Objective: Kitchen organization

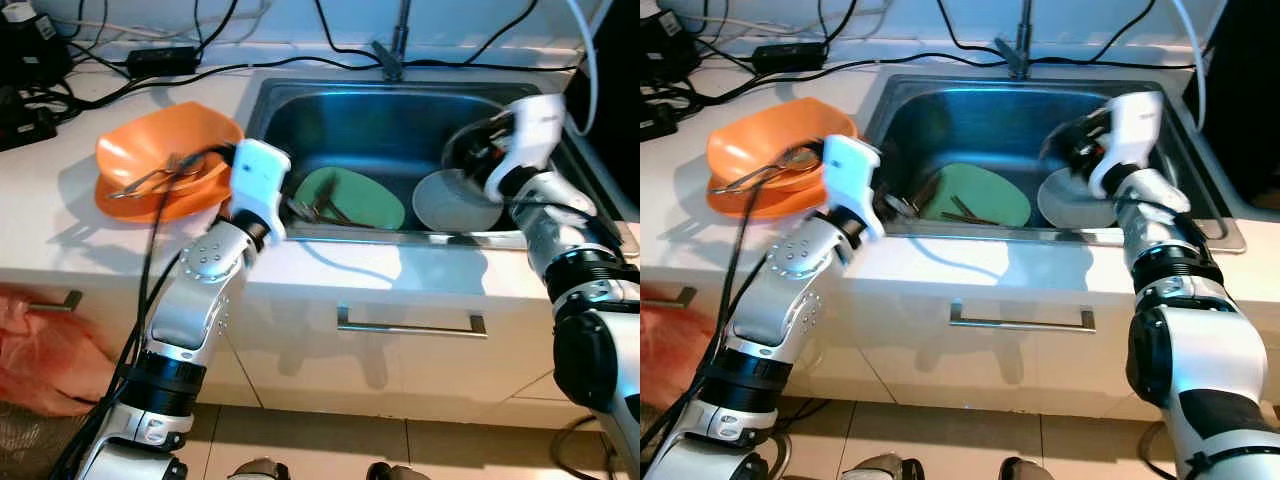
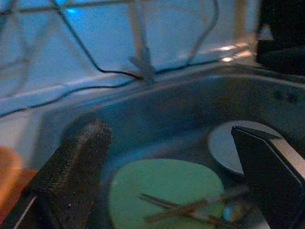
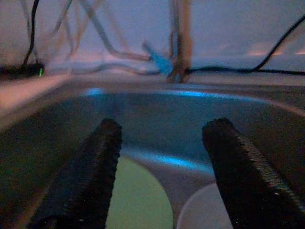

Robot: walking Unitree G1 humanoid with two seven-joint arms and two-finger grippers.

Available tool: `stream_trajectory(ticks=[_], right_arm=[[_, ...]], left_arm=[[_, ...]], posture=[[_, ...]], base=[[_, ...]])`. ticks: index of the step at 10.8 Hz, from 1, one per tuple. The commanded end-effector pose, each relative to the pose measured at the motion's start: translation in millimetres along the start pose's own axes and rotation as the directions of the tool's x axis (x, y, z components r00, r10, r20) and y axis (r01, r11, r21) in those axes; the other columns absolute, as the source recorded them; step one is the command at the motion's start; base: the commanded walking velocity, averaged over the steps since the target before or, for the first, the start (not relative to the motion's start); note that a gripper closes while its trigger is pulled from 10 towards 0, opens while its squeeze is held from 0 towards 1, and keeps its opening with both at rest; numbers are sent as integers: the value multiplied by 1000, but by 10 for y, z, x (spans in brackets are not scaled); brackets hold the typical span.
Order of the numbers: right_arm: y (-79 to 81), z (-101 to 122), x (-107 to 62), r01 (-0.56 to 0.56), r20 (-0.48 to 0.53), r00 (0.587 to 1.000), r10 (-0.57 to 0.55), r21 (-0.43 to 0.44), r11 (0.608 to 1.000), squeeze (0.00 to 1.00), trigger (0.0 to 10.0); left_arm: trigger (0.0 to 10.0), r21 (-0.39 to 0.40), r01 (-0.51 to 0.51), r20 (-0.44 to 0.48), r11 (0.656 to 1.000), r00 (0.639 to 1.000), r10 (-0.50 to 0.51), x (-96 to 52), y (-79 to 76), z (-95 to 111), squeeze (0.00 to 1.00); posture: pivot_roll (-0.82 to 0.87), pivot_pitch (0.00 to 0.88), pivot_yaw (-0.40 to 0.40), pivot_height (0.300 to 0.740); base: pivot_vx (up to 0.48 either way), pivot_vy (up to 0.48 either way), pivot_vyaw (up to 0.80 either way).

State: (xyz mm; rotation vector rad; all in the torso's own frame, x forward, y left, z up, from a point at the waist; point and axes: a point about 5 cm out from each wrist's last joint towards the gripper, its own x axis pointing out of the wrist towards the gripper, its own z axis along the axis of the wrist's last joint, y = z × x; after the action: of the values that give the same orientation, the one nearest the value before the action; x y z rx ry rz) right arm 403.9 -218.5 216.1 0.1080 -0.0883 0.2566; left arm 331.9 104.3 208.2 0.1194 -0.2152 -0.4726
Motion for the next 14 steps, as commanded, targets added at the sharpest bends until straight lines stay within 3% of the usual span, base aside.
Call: stream_trajectory(ticks=[1, 5, 6, 7, 10, 13, 14], right_arm=[[-37, 88, 6, 42, 48, 998, -45, 65, 997, 1000, 10000], [-146, 41, -88, 129, 99, 984, -147, 171, 977, 1000, 10000], [-112, -7, -86, 110, 73, 989, -132, 243, 964, 620, 10000], [-102, -3, -89, 104, 80, 989, -127, 248, 963, 0, 10000], [-114, -9, -123, 92, 81, 990, -117, 268, 959, 0, 10000], [-116, -33, -148, 92, 71, 991, -116, 274, 957, 0, 10000], [-110, -31, -145, 91, 71, 991, -115, 276, 957, 0, 10000]], left_arm=[[10000, 20, -45, -2, 999, 999, 45, -8, 47, -25, 1000], [10000, 134, -260, 82, 956, 965, 250, -76, 237, 9, 1000], [10000, 202, -313, 127, 928, 948, 292, -118, 278, 30, 1000], [10000, 213, -342, 137, 915, 938, 319, -140, 303, 22, 1000], [10000, 281, -510, 189, 813, 860, 474, -305, 507, -37, 1000], [10000, 326, -566, 279, 757, 823, 495, -481, 485, -16, 1000], [10000, 327, -581, 268, 746, 813, 516, -520, 518, -60, 1000]], posture=[[57, 102, 28, 740], [54, 103, 28, 740], [55, 99, 23, 740], [55, 97, 24, 740], [52, 92, 24, 740], [52, 90, 22, 740], [55, 90, 21, 740]], base=[[0, 0, 0], [0, 0, 0], [0, 0, 0], [0, 0, 0], [0, 0, 0], [0, 0, 0], [0, 0, 0]])
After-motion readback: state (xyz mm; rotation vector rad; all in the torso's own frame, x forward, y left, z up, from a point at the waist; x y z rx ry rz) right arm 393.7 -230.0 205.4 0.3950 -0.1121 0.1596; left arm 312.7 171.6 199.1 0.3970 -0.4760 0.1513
